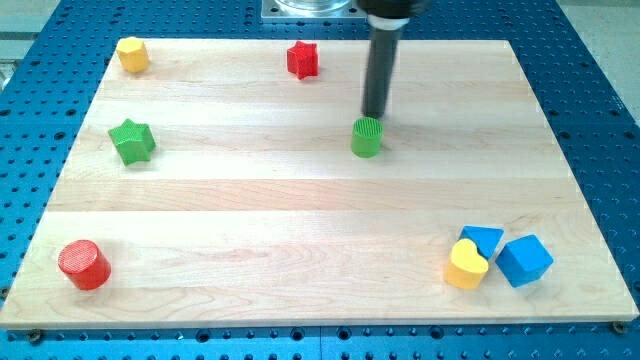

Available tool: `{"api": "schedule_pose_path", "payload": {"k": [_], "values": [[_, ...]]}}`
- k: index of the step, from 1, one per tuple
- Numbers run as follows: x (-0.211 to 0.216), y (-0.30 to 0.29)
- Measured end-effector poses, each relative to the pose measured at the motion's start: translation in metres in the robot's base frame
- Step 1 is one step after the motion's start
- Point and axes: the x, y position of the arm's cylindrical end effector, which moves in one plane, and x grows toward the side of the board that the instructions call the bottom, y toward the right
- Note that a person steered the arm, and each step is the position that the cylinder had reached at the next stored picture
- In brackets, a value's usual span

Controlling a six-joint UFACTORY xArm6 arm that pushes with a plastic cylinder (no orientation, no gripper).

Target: Slide the green circle into the triangle

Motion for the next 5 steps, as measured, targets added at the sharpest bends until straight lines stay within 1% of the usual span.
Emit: {"api": "schedule_pose_path", "payload": {"k": [1, 2, 3, 4, 5], "values": [[0.029, -0.032], [0.041, 0.011], [0.043, 0.067], [0.043, 0.084], [0.086, 0.084]]}}
